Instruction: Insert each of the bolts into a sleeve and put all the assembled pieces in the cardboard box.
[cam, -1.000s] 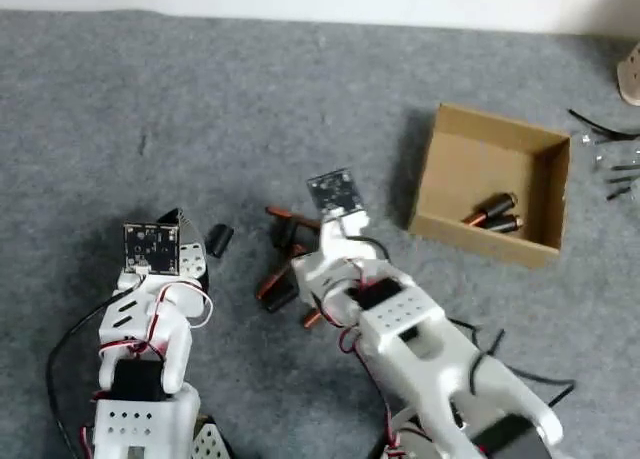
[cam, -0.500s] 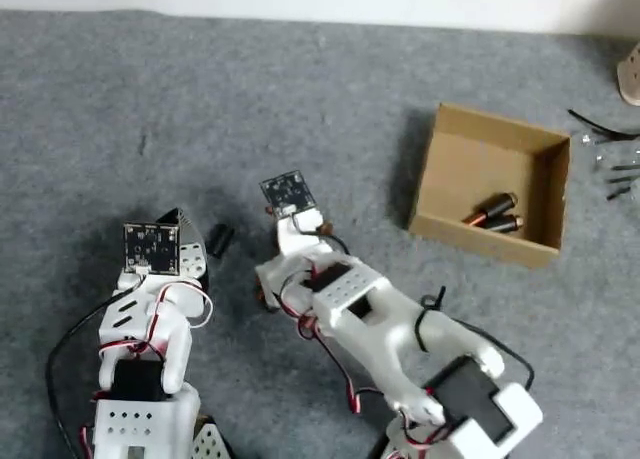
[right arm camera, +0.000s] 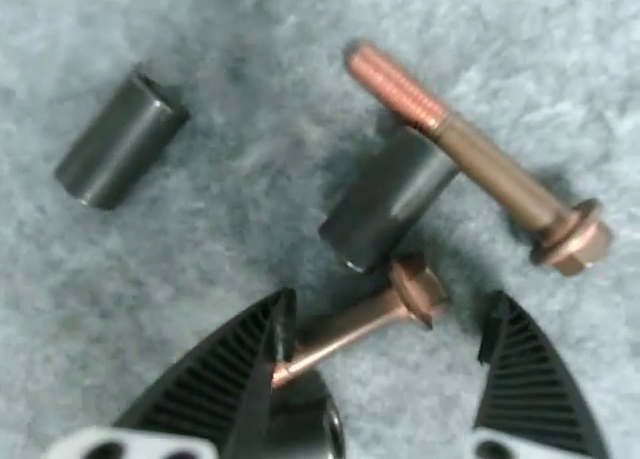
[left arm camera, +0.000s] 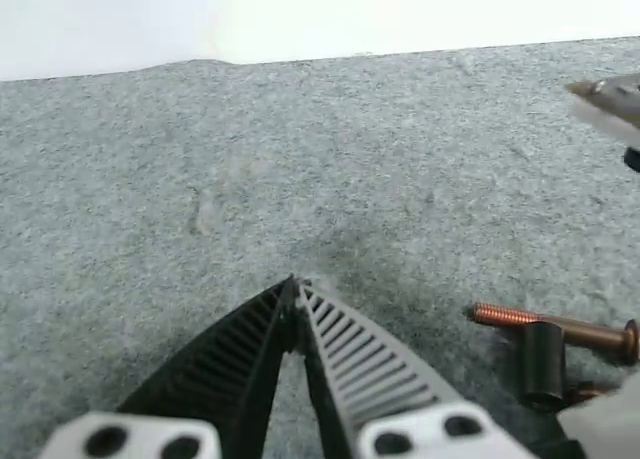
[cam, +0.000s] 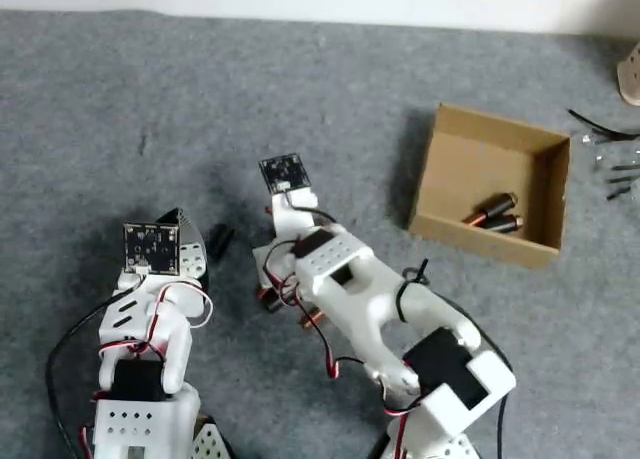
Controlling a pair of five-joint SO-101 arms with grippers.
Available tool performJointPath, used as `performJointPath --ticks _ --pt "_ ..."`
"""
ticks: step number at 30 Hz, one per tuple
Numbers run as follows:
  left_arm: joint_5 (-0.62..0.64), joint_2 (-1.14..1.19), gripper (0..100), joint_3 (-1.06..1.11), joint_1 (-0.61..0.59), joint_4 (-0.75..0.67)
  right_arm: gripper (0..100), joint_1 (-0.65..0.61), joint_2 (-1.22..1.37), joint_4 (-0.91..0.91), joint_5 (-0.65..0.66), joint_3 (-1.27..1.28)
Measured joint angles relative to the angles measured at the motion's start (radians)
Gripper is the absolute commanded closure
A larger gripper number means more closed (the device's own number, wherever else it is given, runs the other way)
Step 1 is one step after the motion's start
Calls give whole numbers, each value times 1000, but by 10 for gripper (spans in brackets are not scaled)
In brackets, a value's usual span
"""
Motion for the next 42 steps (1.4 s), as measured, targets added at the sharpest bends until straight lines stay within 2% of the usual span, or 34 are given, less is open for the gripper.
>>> performJointPath --ticks 3,17,22,28,37,42 --pt "0 0 990 0 0 0 993 23 -3 23 0 -5" --pt "0 0 989 0 0 0 995 41 -2 84 -2 -17" --pt "0 0 989 0 0 0 983 52 -48 112 -2 -14" --pt "0 0 989 0 0 0 838 51 -118 229 -2 -12" --pt "0 0 989 0 0 0 832 -52 -189 327 -2 -12" --pt "0 0 989 0 0 0 832 -55 -163 327 -2 -12"
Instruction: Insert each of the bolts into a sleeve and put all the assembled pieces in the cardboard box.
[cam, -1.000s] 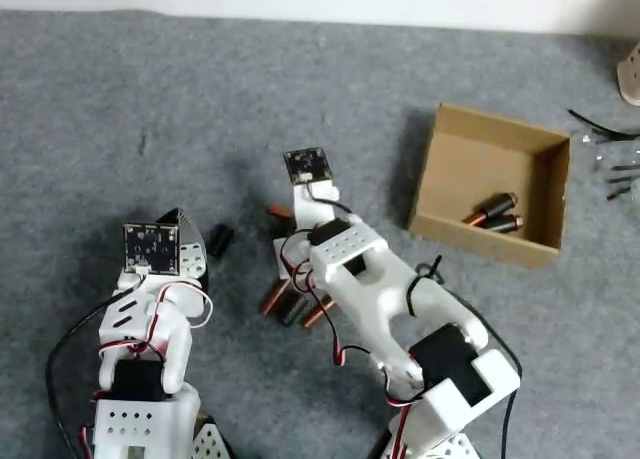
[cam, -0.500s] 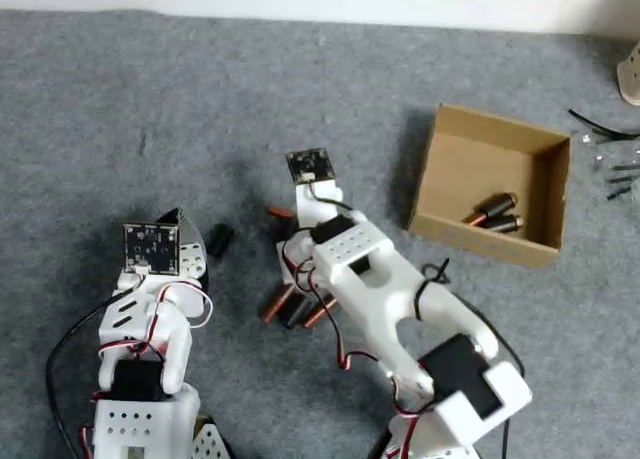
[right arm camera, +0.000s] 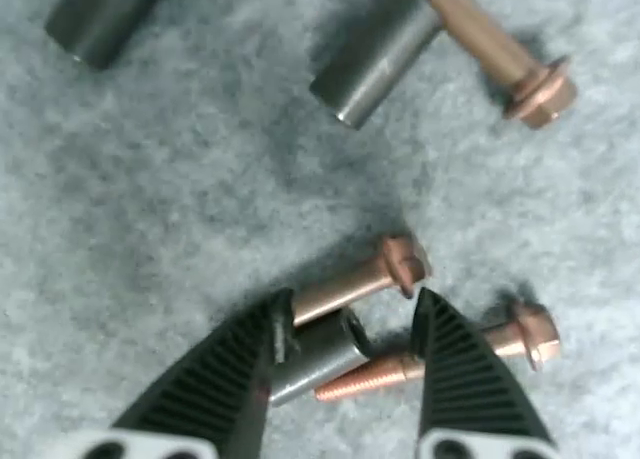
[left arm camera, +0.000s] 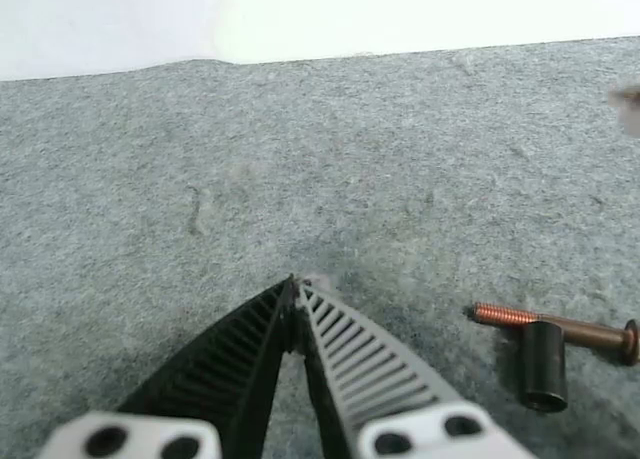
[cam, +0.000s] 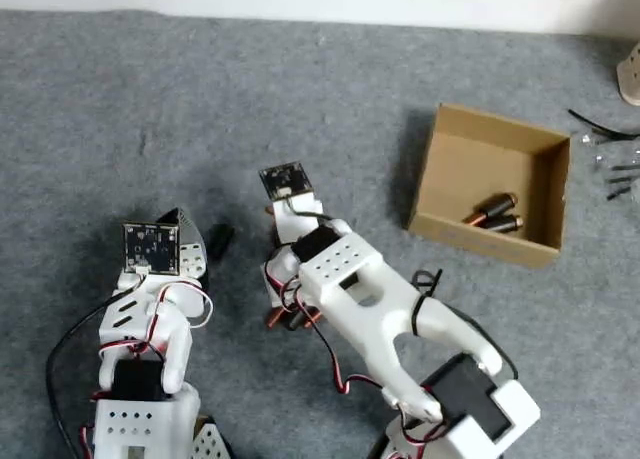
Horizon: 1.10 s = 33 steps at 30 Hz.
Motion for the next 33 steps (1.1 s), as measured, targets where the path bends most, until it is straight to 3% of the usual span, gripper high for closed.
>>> performJointPath --ticks 16,22,33 --pt "0 0 989 0 0 0 834 2 216 0 0 -118" --pt "0 0 989 0 0 0 998 9 238 6 0 -127" --pt "0 0 989 0 0 0 995 72 252 8 -2 -124"
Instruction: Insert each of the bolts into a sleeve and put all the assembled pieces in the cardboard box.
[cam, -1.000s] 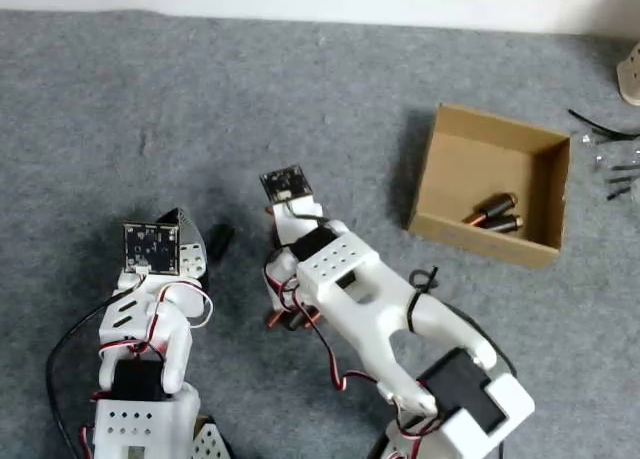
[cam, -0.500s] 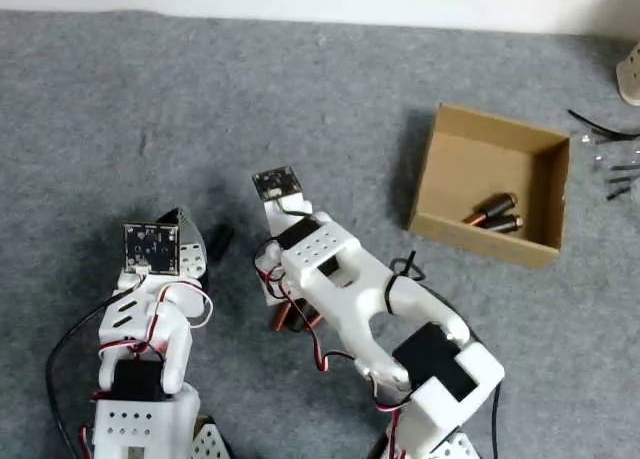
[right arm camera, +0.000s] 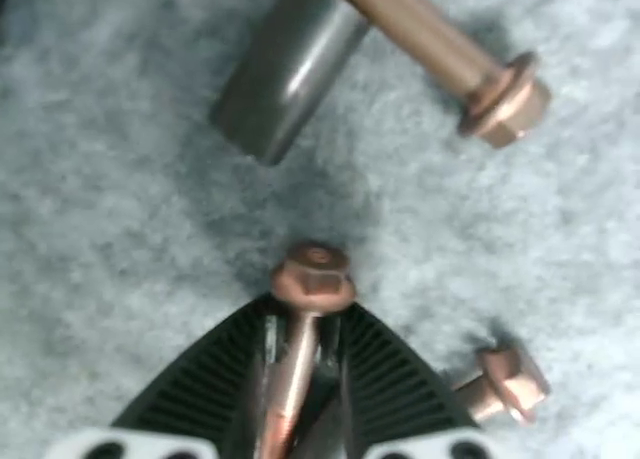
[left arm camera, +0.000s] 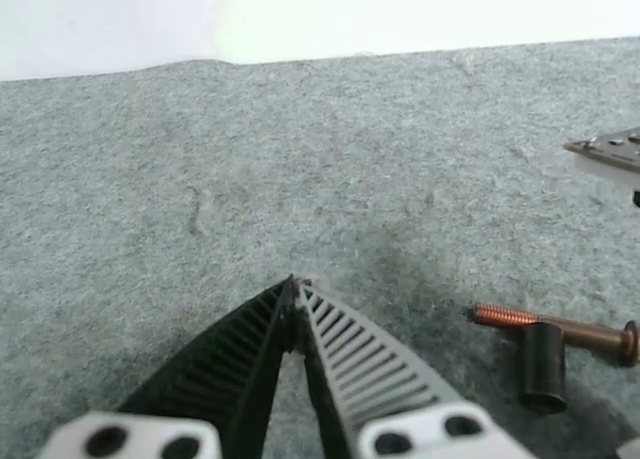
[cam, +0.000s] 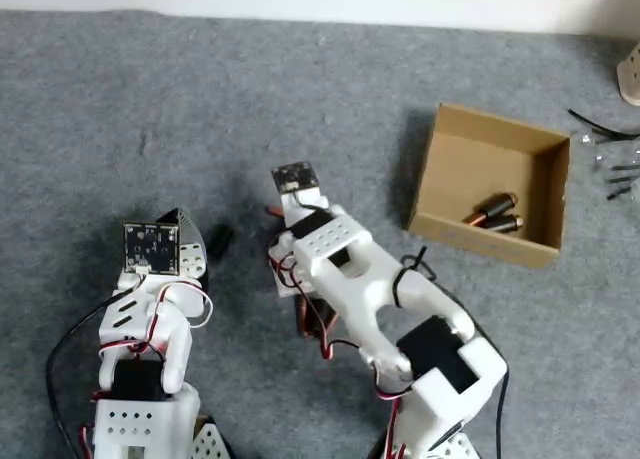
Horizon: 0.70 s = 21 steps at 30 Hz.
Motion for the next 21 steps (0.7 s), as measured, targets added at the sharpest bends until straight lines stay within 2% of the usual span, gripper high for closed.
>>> performJointPath --ticks 7,11,21 --pt "0 0 989 0 0 0 995 8 -83 0 6 11" --pt "0 0 989 0 0 0 995 8 -230 -11 91 86" --pt "0 0 989 0 0 0 995 83 -651 -221 127 419"
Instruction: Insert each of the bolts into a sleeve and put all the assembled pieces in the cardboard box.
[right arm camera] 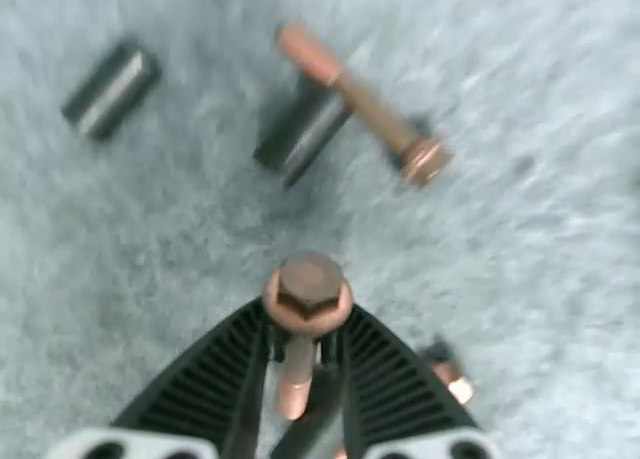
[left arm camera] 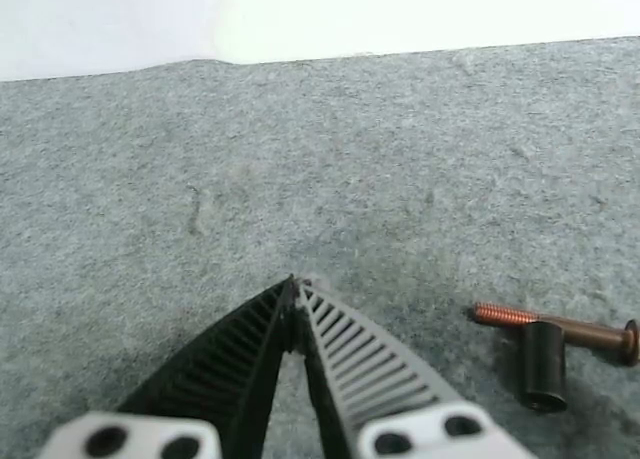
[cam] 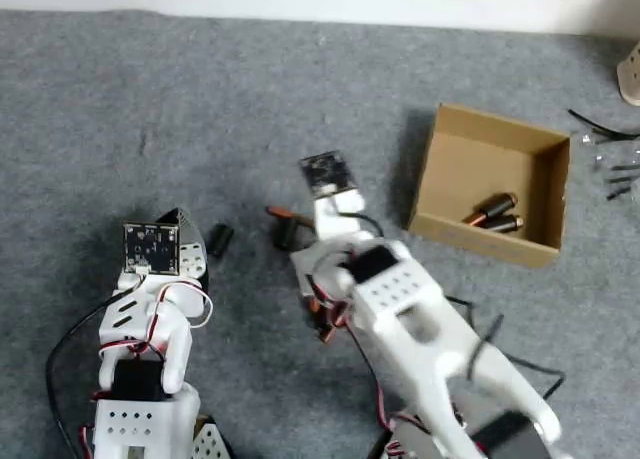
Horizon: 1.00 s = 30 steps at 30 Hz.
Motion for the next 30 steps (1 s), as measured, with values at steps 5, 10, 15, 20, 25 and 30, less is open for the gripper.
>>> performJointPath --ticks 5,10,15,20,25,30 --pt "0 0 989 0 0 0 995 51 -199 -109 0 163" --pt "6 2 989 0 -26 -18 995 112 -362 -169 0 287" --pt "5 2 989 0 6 -18 995 175 -459 -170 0 348" --pt "0 2 967 0 12 -18 995 216 -485 -170 0 384" --pt "-129 130 934 -20 120 -26 995 242 -485 -170 0 384" --pt "-160 485 934 -158 149 -160 995 245 -488 -170 0 413"
